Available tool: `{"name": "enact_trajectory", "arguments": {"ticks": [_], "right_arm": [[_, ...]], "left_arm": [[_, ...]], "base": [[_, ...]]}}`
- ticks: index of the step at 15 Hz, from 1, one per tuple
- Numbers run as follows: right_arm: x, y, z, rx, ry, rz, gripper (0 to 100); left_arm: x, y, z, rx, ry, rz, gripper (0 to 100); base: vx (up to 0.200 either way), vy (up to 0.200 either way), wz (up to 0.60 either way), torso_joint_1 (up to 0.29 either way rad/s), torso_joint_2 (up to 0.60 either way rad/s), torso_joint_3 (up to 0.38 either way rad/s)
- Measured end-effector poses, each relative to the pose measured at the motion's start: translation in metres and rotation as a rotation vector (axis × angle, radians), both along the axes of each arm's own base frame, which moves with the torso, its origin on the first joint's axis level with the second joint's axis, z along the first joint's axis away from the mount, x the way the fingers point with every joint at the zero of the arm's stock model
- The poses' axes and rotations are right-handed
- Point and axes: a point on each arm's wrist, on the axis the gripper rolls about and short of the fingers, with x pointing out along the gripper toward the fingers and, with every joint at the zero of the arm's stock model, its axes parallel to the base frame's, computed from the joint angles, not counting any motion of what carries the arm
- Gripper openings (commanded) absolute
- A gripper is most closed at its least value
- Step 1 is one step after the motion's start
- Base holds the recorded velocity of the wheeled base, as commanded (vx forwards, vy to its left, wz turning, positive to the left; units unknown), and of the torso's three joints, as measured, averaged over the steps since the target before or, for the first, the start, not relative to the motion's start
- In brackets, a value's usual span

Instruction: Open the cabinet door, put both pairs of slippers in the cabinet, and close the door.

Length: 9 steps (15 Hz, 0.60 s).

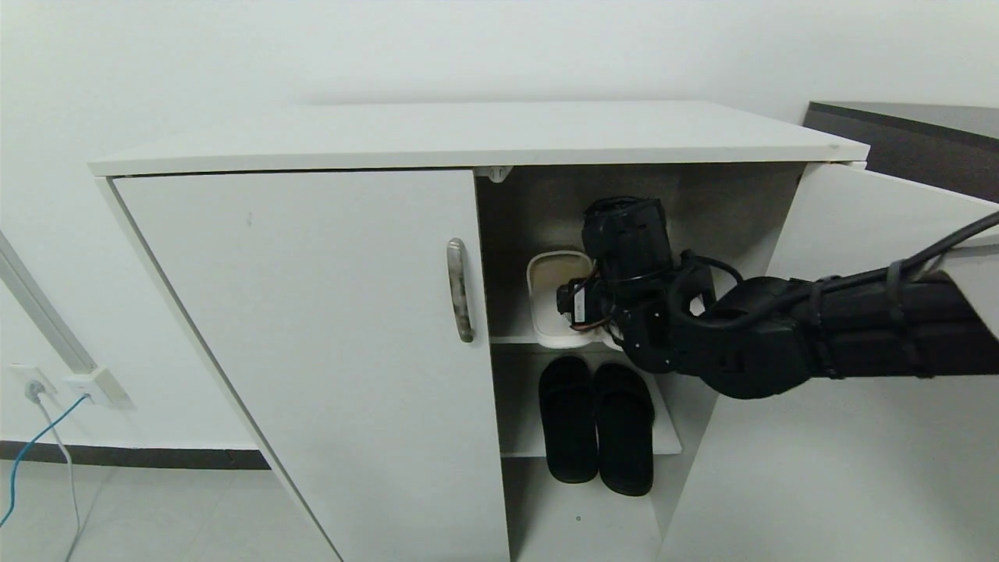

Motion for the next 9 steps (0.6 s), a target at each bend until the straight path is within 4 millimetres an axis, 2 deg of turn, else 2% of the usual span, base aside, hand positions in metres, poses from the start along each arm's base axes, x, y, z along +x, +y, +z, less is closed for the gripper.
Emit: {"name": "enact_trajectory", "arguments": {"ticks": [9], "right_arm": [[-0.098, -0.021, -0.004, 0.012, -0.014, 0.160, 100]], "left_arm": [[0.000, 0.000, 0.000, 0.000, 0.001, 0.000, 0]], "base": [[0.000, 0.000, 0.00, 0.000, 0.00, 0.000]]}}
